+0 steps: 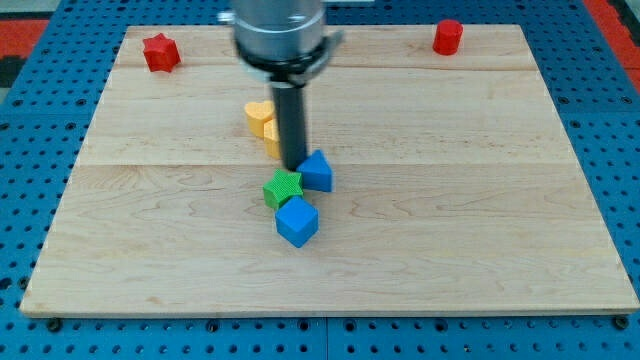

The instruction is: Separate the yellow blocks from each other

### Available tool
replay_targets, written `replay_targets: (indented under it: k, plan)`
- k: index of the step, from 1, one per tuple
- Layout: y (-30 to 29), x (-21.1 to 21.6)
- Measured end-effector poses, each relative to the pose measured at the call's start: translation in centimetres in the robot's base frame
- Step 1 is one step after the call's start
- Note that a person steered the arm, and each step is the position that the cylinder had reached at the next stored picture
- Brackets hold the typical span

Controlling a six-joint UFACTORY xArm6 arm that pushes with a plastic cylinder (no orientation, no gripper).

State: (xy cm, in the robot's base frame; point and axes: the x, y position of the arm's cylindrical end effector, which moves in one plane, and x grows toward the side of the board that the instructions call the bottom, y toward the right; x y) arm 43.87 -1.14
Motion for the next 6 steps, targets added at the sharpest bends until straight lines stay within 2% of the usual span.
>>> replay_targets:
  k: [2,3,4,5,6]
  plan:
    - [2.0,-5.9]
    - [1.5,-6.7]
    - [0.8,-5.0]
    - [-3.6,-2.9]
    - [-10.4,-2.8]
